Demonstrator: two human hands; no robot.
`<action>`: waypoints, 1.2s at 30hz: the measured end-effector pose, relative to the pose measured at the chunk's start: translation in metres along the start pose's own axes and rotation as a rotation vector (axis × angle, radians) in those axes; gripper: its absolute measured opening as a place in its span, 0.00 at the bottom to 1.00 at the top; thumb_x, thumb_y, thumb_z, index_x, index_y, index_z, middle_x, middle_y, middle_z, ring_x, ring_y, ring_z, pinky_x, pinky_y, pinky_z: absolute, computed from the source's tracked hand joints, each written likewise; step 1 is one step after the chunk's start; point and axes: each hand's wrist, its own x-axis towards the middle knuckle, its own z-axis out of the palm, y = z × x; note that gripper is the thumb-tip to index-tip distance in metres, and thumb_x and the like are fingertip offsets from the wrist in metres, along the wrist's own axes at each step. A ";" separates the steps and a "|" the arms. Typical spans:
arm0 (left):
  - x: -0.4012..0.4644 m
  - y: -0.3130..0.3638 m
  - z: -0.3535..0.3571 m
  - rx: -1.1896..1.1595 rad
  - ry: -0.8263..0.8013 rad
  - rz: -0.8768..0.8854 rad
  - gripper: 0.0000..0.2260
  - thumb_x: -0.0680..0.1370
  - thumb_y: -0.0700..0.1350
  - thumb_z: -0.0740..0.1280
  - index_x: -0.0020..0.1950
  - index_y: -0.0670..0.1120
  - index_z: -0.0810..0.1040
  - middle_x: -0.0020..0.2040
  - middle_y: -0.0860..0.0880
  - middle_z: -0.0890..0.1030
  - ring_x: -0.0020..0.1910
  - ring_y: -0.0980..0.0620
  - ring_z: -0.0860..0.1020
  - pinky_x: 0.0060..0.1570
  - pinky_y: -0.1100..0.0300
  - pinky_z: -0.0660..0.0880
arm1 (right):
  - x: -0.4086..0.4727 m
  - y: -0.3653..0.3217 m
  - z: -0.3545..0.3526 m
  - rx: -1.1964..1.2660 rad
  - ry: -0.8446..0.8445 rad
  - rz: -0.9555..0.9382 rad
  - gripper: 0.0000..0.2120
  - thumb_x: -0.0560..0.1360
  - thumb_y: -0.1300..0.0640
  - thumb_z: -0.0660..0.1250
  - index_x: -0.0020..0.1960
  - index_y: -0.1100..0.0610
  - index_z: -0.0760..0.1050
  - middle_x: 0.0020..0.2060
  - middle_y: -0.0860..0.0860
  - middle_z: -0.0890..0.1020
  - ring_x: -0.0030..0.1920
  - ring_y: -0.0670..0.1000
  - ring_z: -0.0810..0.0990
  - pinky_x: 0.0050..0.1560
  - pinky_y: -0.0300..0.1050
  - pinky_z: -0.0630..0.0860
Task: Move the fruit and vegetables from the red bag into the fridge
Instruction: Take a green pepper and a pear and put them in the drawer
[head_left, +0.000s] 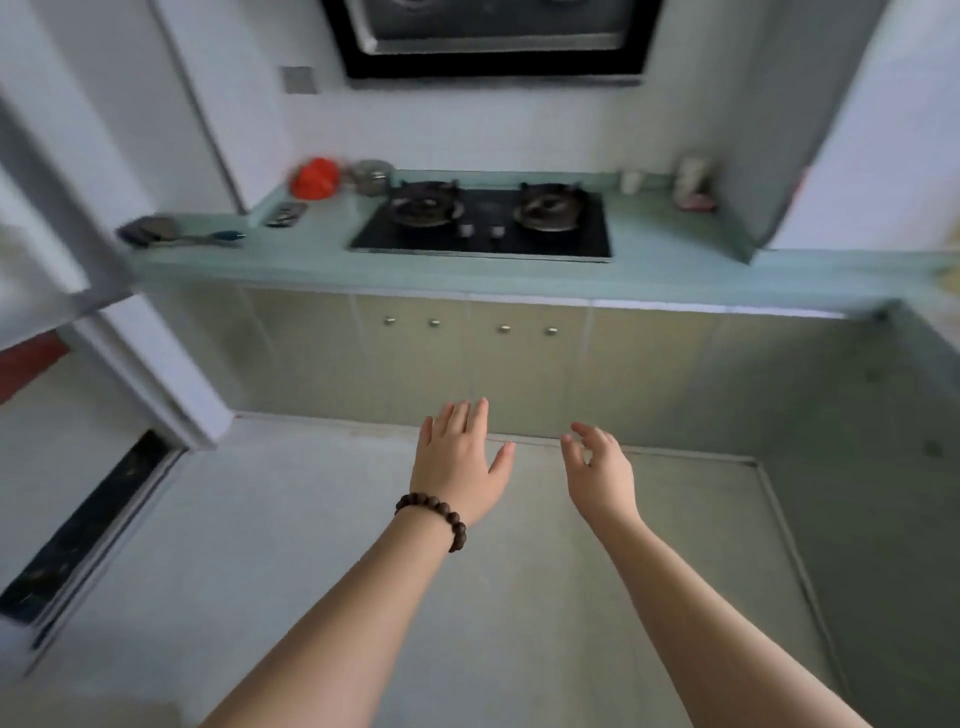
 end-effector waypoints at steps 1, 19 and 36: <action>0.011 0.027 0.014 -0.015 -0.032 0.043 0.29 0.79 0.57 0.56 0.75 0.45 0.58 0.74 0.46 0.64 0.75 0.46 0.57 0.73 0.49 0.52 | 0.007 0.018 -0.023 -0.012 0.043 0.029 0.17 0.79 0.52 0.59 0.65 0.57 0.72 0.65 0.53 0.74 0.65 0.53 0.72 0.60 0.40 0.64; 0.059 0.431 0.161 -0.145 -0.344 0.796 0.29 0.79 0.57 0.55 0.77 0.47 0.55 0.77 0.48 0.58 0.76 0.50 0.51 0.75 0.51 0.47 | -0.028 0.242 -0.340 -0.008 0.783 0.516 0.18 0.78 0.53 0.60 0.66 0.56 0.70 0.65 0.52 0.73 0.66 0.51 0.71 0.65 0.42 0.63; 0.252 0.646 0.280 -0.163 -0.431 0.928 0.28 0.80 0.58 0.53 0.77 0.47 0.55 0.76 0.48 0.59 0.76 0.51 0.53 0.75 0.51 0.50 | 0.188 0.351 -0.498 -0.051 0.840 0.633 0.18 0.78 0.54 0.60 0.67 0.56 0.69 0.64 0.53 0.74 0.64 0.52 0.72 0.63 0.45 0.65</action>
